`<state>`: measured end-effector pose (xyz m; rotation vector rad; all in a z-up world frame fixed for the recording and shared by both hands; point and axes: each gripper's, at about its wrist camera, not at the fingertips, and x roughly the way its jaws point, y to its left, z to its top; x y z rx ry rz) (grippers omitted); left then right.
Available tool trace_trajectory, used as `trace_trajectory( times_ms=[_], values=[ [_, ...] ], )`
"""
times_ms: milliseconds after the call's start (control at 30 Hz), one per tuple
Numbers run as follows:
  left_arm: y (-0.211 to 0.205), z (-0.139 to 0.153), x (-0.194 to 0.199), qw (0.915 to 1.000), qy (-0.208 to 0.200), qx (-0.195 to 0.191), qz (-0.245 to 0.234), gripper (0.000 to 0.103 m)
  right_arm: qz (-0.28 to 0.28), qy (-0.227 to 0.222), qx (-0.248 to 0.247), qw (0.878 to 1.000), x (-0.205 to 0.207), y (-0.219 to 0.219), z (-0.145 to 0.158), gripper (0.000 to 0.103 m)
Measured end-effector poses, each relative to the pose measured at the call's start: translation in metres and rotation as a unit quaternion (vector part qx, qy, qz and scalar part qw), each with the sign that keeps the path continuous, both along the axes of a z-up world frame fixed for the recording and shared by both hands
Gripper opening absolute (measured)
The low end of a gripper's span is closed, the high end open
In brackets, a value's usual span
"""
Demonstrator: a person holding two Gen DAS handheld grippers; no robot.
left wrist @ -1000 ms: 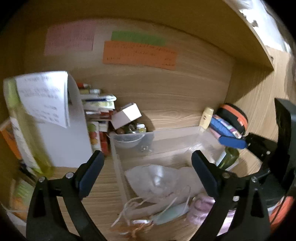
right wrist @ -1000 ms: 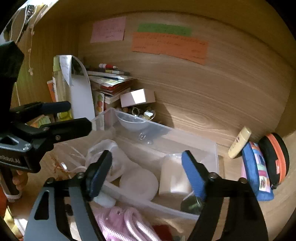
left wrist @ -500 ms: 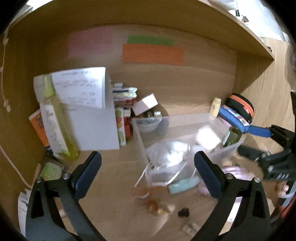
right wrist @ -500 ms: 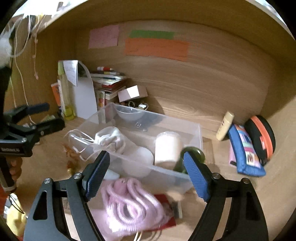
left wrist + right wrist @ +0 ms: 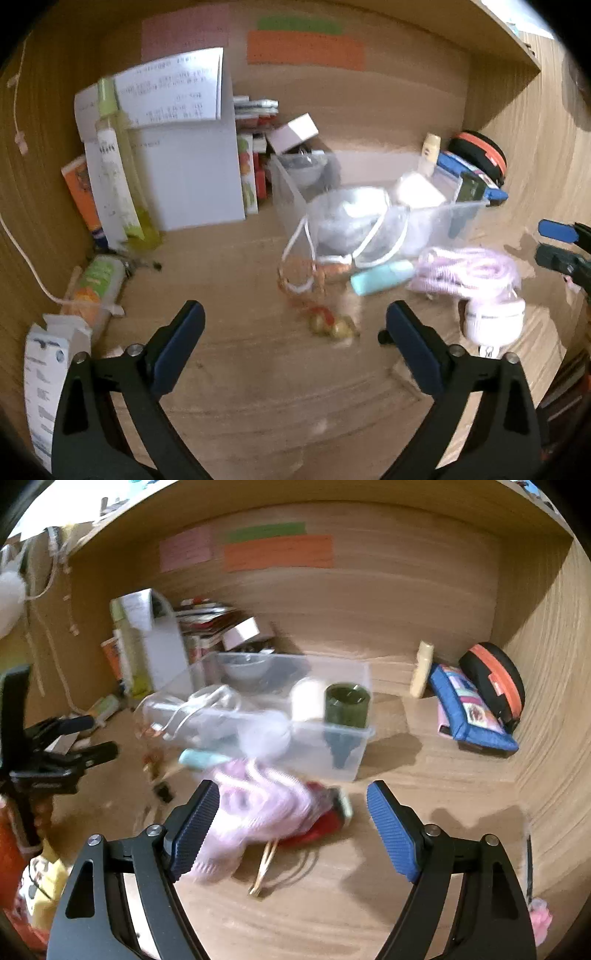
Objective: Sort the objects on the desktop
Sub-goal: 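Grasp the yellow gourd pendant with the left gripper while the right grasps the pink lint remover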
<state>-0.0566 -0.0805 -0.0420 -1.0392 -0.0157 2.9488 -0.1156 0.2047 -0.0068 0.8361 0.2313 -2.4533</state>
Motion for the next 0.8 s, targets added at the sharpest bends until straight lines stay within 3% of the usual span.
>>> trace_trajectory(
  times_ms=[33, 100, 233, 367, 500, 700, 800],
  values=[
    [0.0, -0.002, 0.0, 1.0, -0.006, 0.003, -0.004, 0.081, 0.006, -0.001, -0.002, 1.0, 0.006, 0.0, -0.002, 0.08],
    [0.0, -0.007, -0.002, 0.9996, -0.021, 0.013, -0.013, 0.075, 0.017, -0.011, -0.011, 1.0, 0.018, -0.001, -0.007, 0.08],
    [0.001, -0.016, -0.004, 0.9987, -0.038, 0.027, -0.019, 0.074, 0.044, -0.034, -0.025, 0.998, 0.033, -0.007, -0.018, 0.078],
    [0.003, -0.021, -0.004, 0.9981, -0.047, 0.03, -0.026, 0.072, 0.061, -0.053, -0.024, 0.996, 0.039, -0.019, -0.029, 0.064],
    [0.003, -0.024, -0.01, 0.9967, -0.061, 0.041, -0.034, 0.072, 0.065, -0.077, -0.011, 0.995, 0.035, -0.028, -0.044, 0.063],
    [0.008, -0.03, -0.032, 0.9946, -0.088, 0.027, -0.049, 0.072, 0.069, -0.122, -0.025, 0.99, 0.018, -0.032, -0.059, 0.063],
    [0.013, -0.035, -0.041, 0.9932, -0.099, 0.014, -0.059, 0.06, 0.068, -0.134, -0.025, 0.988, 0.012, -0.038, -0.064, 0.064]
  ],
)
